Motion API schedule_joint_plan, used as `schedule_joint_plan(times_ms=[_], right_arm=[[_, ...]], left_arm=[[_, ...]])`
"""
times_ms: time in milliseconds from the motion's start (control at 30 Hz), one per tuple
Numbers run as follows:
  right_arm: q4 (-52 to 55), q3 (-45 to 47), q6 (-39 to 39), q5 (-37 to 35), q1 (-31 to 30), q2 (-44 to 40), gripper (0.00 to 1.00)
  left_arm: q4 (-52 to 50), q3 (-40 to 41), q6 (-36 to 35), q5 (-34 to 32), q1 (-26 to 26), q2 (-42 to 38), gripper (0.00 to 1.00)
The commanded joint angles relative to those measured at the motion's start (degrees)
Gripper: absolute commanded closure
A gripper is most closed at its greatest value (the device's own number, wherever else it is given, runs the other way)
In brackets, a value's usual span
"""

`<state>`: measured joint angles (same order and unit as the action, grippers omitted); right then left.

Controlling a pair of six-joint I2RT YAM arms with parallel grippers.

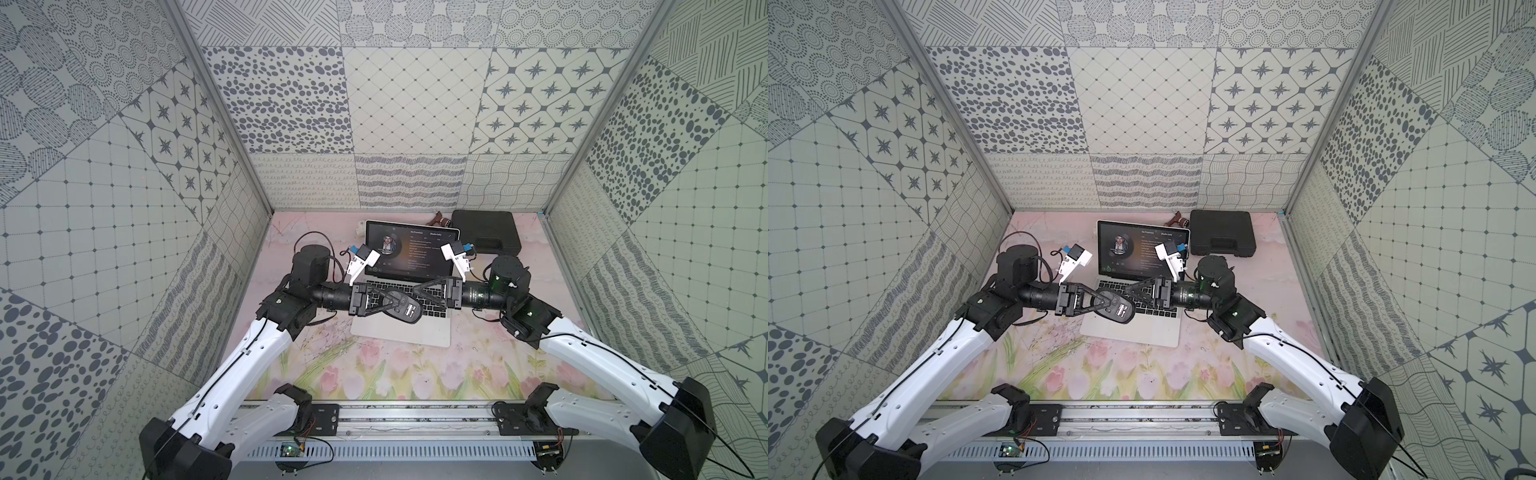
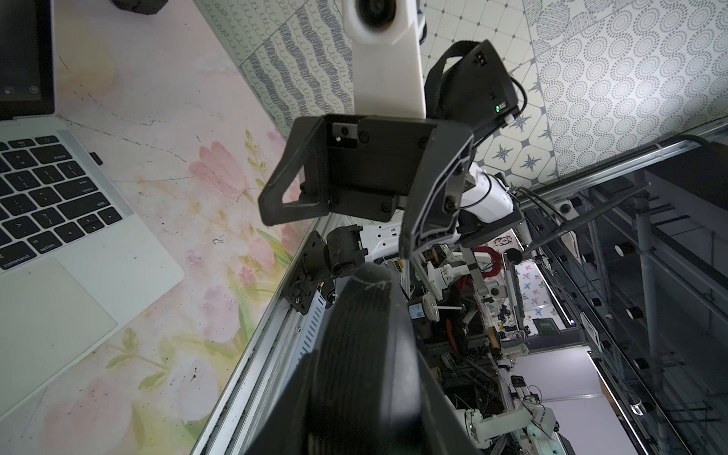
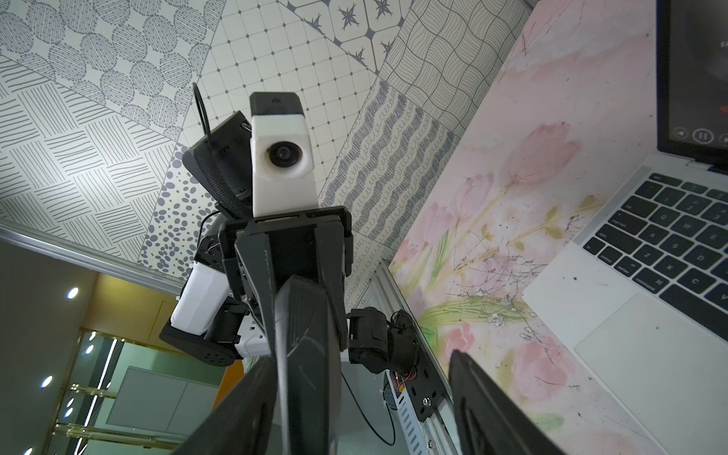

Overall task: Remove the wireless mouse receiver from the laptop
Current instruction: Adjust the mouse as needed.

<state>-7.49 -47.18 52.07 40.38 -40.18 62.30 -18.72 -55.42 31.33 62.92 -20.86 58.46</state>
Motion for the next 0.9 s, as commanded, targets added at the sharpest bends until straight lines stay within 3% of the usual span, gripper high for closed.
schedule_joint_plan(times_ms=[0, 433, 667, 767, 867], right_arm=[[-2.2, 0.5, -0.9, -1.1, -1.9, -0.8, 0.27], [-5.6, 2.1, -1.2, -2.3, -4.9, 1.3, 0.41], [-8.8, 3.1, -0.7, -1.3, -6.0, 1.8, 0.42], [-10.3, 3.5, -1.0, -2.5, -6.4, 1.8, 0.52], [-12.0, 3.9, -0.9, -2.0, -6.4, 2.4, 0.69]], left_arm=[[0.3, -0.3, -2.7, -2.6, 0.0, -0.1, 1.00], [3.2, 0.3, -0.1, -2.4, -0.1, -0.3, 1.00], [5.0, 1.2, 1.4, -2.5, -0.1, -1.4, 1.00], [7.4, 2.4, 3.3, -1.6, 0.0, -1.5, 1.00], [8.1, 3.0, 3.9, -1.3, 0.0, -1.4, 0.97]])
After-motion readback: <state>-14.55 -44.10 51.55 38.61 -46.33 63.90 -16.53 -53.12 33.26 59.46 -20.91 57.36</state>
